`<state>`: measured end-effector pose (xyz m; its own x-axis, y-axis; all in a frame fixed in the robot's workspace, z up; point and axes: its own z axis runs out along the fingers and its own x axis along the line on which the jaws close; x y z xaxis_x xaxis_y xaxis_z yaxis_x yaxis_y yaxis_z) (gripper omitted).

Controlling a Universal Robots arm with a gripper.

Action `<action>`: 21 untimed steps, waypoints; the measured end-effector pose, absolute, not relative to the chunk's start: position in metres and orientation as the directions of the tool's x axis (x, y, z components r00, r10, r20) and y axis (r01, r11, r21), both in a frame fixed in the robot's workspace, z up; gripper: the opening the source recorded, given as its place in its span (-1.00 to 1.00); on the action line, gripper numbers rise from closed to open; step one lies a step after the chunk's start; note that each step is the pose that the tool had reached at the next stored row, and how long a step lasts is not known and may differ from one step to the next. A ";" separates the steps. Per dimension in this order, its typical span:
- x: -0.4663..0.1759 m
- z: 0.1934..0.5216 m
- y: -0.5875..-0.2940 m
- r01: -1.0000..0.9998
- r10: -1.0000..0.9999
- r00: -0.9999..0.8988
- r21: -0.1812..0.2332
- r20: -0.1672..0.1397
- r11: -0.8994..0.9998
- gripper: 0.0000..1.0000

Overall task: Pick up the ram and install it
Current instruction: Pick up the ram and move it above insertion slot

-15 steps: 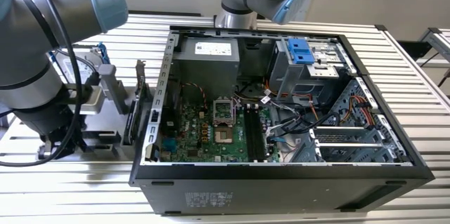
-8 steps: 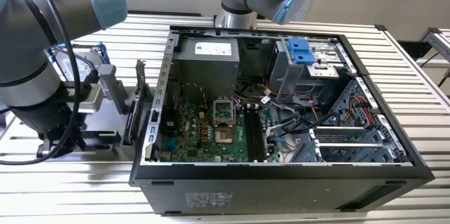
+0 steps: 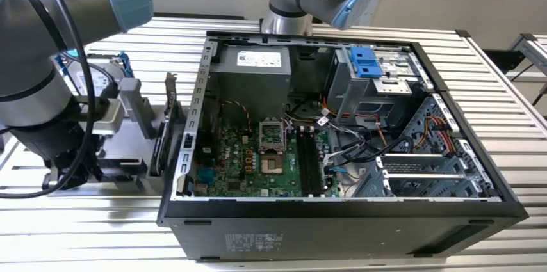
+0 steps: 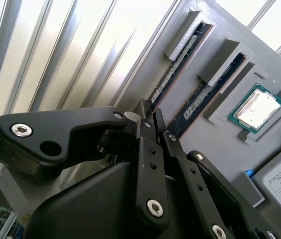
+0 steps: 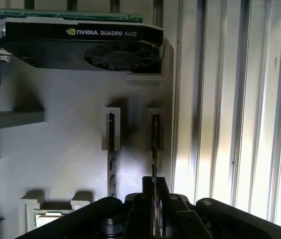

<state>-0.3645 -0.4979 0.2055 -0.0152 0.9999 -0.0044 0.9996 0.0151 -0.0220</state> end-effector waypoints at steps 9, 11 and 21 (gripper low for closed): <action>-0.365 0.210 -0.498 1.000 1.000 -0.015 -0.022 -0.005 0.015 -1.00; -0.365 0.212 -0.498 1.000 1.000 -0.015 -0.022 -0.004 0.015 -1.00; -0.365 0.217 -0.498 1.000 1.000 -0.015 -0.022 -0.004 0.015 -1.00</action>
<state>-0.3646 -0.4979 0.2166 -0.0152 0.9999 -0.0045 0.9996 0.0151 -0.0221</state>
